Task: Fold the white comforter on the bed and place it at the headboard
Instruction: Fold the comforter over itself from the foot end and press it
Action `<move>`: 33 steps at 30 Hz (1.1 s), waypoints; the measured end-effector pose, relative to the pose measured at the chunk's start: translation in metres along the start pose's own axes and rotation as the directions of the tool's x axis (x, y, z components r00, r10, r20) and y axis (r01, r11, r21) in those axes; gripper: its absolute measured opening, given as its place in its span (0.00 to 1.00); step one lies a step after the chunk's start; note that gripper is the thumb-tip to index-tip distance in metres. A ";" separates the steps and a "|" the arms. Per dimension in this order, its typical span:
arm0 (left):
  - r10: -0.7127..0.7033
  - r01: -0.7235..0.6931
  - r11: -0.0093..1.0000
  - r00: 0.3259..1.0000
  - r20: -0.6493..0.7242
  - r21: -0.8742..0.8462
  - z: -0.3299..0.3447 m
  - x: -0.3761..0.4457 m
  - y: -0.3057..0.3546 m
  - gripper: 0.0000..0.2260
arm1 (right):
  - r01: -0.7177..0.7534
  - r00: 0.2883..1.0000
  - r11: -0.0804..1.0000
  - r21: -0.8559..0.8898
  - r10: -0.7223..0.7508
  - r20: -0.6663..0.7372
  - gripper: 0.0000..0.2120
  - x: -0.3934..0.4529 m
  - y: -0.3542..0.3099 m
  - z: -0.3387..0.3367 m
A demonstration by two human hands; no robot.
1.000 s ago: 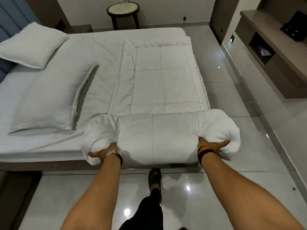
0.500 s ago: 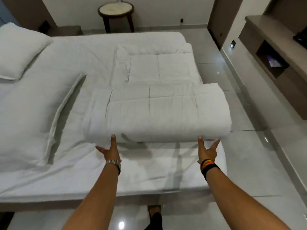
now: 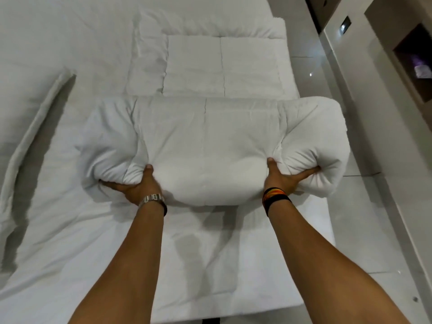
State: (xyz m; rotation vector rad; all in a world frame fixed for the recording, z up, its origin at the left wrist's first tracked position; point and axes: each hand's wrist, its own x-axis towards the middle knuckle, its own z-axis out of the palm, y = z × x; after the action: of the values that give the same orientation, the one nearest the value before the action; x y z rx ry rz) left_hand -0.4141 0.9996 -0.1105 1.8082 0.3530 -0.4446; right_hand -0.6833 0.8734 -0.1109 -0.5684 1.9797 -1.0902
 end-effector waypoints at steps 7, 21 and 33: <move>0.070 -0.070 0.998 0.996 0.054 0.002 -0.045 -0.033 -0.003 0.53 | -0.003 0.997 1.000 -0.015 0.004 0.080 0.62 -0.015 0.004 -0.054; -0.041 0.042 0.984 0.999 -0.009 0.176 -0.326 -0.205 -0.076 0.47 | -0.094 0.971 0.955 -0.281 0.149 0.184 0.60 -0.152 0.082 -0.332; 0.261 -0.265 0.964 0.935 0.240 -0.017 -0.311 -0.224 0.078 0.44 | 0.132 0.863 0.981 0.142 -0.184 0.471 0.50 -0.150 -0.071 -0.320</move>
State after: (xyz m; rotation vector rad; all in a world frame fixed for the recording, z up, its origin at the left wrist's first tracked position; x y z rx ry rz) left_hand -0.5396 1.2747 0.1377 1.7617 -0.0621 -0.4711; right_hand -0.8536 1.0970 0.1152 -0.8665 1.4505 -1.0221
